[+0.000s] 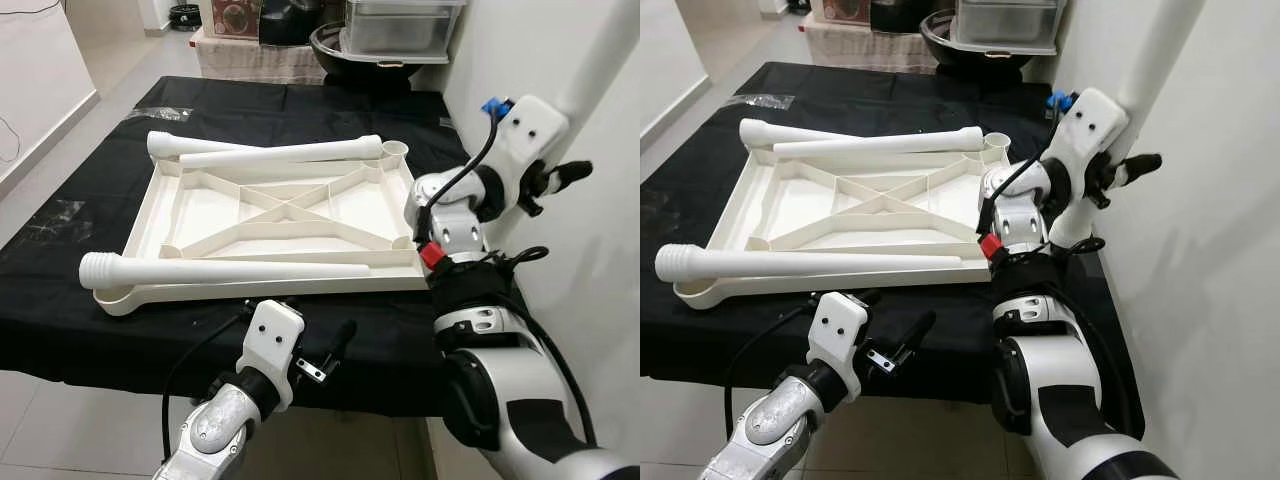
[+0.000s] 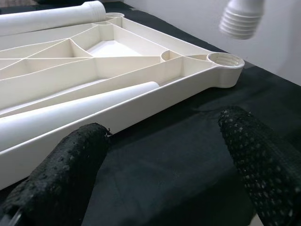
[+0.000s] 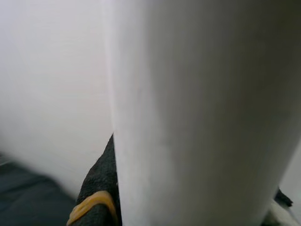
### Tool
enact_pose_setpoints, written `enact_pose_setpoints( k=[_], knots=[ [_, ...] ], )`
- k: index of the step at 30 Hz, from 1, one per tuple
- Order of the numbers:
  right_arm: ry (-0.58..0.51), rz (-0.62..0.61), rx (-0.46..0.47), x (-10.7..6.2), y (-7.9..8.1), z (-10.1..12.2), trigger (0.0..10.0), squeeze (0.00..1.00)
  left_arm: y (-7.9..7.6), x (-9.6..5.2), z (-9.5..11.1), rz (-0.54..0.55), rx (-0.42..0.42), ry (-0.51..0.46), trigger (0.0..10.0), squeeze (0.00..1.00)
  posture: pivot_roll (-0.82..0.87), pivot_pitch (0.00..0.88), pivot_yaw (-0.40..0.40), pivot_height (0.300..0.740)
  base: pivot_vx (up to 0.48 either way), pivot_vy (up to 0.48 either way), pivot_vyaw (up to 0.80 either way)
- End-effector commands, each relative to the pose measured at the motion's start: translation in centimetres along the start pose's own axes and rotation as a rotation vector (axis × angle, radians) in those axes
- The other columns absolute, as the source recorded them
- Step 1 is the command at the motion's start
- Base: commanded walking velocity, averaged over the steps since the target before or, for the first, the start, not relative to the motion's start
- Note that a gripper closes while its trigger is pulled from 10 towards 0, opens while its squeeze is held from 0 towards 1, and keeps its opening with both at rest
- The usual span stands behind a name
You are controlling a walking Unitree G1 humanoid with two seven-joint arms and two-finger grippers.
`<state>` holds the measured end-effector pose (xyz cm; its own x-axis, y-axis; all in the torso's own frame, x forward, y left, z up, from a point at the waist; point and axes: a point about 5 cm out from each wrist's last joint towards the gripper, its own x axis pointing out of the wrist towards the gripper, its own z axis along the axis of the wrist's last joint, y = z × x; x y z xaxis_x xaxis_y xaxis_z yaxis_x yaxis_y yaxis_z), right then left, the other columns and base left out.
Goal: Building children table
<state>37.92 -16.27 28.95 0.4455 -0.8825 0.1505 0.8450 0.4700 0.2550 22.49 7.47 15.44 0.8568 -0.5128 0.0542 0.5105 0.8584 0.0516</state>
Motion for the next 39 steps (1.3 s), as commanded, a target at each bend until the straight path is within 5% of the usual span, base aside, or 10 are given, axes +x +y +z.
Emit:
enact_pose_setpoints(
  k=[1, 6, 10, 22, 23, 34, 35, 39],
  knots=[
    [0.004, 0.202, 0.083, -0.4, 0.9, 0.5, 10.0, 0.00, 0.1, 0.0, -0.4, 0.007, 0.003, 0.016, 10.0, 0.00, 0.08, 0.090, -0.062, 0.740, 0.000, 0.000, 0.00],
    [0.040, 0.426, 0.210, -0.8, 1.7, 1.3, 10.0, 0.00, 0.4, 0.1, -0.2, 0.013, 0.003, 0.010, 10.0, 0.00, 0.08, 0.086, -0.060, 0.740, 0.000, 0.000, 0.00],
    [0.147, 0.906, 0.362, -2.1, 2.2, 2.1, 10.0, 0.00, 2.0, 0.9, 0.3, 0.024, 0.085, 0.013, 10.0, 0.00, 0.07, 0.073, -0.054, 0.740, 0.000, 0.000, 0.00],
    [0.319, 1.244, 0.413, -5.1, -0.2, -0.6, 10.0, 0.00, 4.9, 3.0, 1.7, 0.042, 0.226, 0.011, 10.0, 0.00, 0.06, 0.068, -0.038, 0.740, 0.000, 0.000, 0.00],
    [0.333, 1.317, 0.418, -5.9, -0.7, -0.7, 10.0, 0.00, 5.2, 3.4, 1.7, 0.041, 0.220, 0.010, 10.0, 1.00, 0.06, 0.068, -0.036, 0.740, 0.000, 0.000, 0.00],
    [0.384, 1.486, 0.435, -8.7, -2.1, -0.7, 10.0, 0.00, 4.1, 4.5, 0.9, -0.078, 0.183, 0.059, 10.0, 1.00, 0.06, 0.049, -0.024, 0.740, 0.000, 0.000, 0.00],
    [0.398, 1.502, 0.446, -9.1, -2.2, -0.6, 10.0, 0.00, 3.7, 4.7, 0.6, -0.114, 0.181, 0.075, 10.0, 0.00, 0.06, 0.048, -0.024, 0.740, 0.000, 0.000, 0.00],
    [0.418, 1.530, 0.468, -9.8, -2.3, -0.4, 10.0, 0.00, 3.2, 4.9, 0.2, -0.149, 0.175, 0.094, 10.0, 0.00, 0.05, 0.042, -0.021, 0.740, 0.000, 0.000, 0.00]
  ],
)
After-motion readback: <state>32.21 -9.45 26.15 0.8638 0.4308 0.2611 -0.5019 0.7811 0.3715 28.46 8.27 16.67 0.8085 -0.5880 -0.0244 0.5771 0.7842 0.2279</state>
